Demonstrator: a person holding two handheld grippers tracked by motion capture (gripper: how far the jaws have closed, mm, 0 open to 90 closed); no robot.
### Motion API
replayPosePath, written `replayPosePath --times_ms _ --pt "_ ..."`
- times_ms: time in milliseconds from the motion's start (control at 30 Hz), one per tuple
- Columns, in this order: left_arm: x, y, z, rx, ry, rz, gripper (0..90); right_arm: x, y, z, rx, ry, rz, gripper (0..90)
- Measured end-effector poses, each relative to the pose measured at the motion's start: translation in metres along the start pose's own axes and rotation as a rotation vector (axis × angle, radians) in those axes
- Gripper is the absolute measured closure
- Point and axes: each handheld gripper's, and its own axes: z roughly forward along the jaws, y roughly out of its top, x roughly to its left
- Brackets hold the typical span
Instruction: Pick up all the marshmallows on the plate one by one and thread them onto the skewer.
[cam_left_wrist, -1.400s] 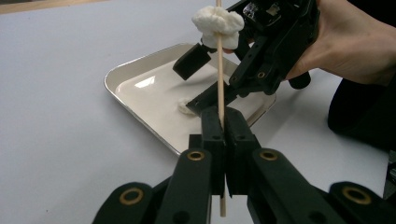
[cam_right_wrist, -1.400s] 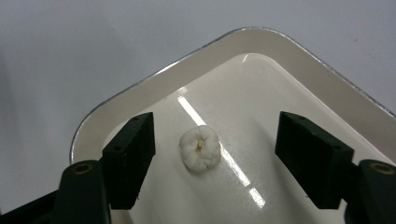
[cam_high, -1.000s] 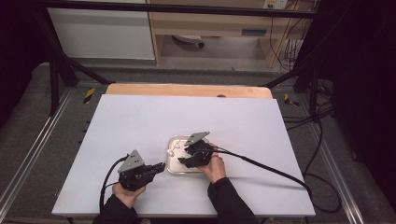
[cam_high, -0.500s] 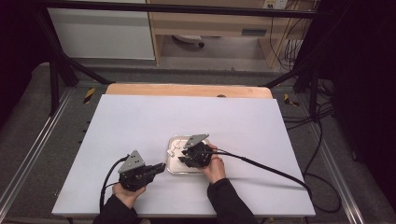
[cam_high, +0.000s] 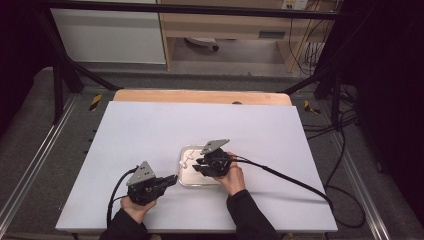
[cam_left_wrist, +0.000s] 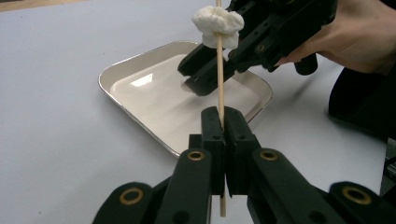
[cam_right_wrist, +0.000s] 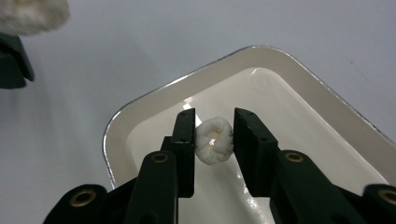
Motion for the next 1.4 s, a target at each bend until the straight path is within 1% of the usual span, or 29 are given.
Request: replayPosePath --times_ms 233,367,400,433,533,600,633,667,700,767,900,1000,1067,1400 --pt "-0.001 0.000 0.000 -0.001 -0.005 0.004 88.3 -0.005 0.005 -0.022 -0.056 0.053 0.060 70.2" --pt "-0.002 0.000 0.001 -0.003 -0.009 0.005 88.3 -0.007 0.004 -0.034 -0.082 0.072 0.094 70.3" --pt "-0.002 0.000 0.001 -0.003 -0.009 0.005 88.3 -0.007 0.004 -0.034 -0.082 0.072 0.094 70.3" --pt "-0.003 0.000 0.001 -0.002 -0.011 0.006 88.3 -0.009 0.003 -0.039 -0.103 0.086 0.110 70.4" --pt "-0.003 0.000 0.001 -0.001 -0.016 0.013 88.3 -0.011 0.001 -0.048 -0.132 0.106 0.135 70.5" --pt "-0.004 0.000 0.002 -0.001 -0.017 0.013 88.3 -0.012 0.000 -0.051 -0.140 0.111 0.140 70.5" --pt "-0.005 0.000 0.002 -0.002 -0.020 0.017 88.3 -0.014 -0.001 -0.056 -0.164 0.124 0.152 70.5" --pt "-0.005 0.000 0.002 -0.002 -0.020 0.020 88.3 -0.014 -0.002 -0.059 -0.175 0.130 0.163 70.5" --pt "-0.005 0.000 0.002 -0.002 -0.020 0.020 88.3 -0.014 -0.002 -0.059 -0.175 0.130 0.163 70.5" --pt "-0.005 0.000 0.002 -0.002 -0.022 0.021 88.3 -0.017 -0.003 -0.068 -0.209 0.145 0.184 70.4" --pt "-0.006 0.000 0.002 0.000 -0.024 0.026 88.3 -0.020 -0.005 -0.078 -0.255 0.160 0.206 70.4" --pt "-0.007 0.000 0.003 0.006 -0.025 0.029 88.3 -0.022 -0.005 -0.084 -0.274 0.159 0.216 70.5" --pt "-0.007 0.000 0.004 0.006 -0.027 0.030 88.3 -0.023 -0.005 -0.087 -0.289 0.170 0.238 70.5" --pt "-0.010 0.000 0.006 0.011 -0.034 0.041 88.3 -0.024 0.000 -0.097 -0.387 0.220 0.297 70.7"
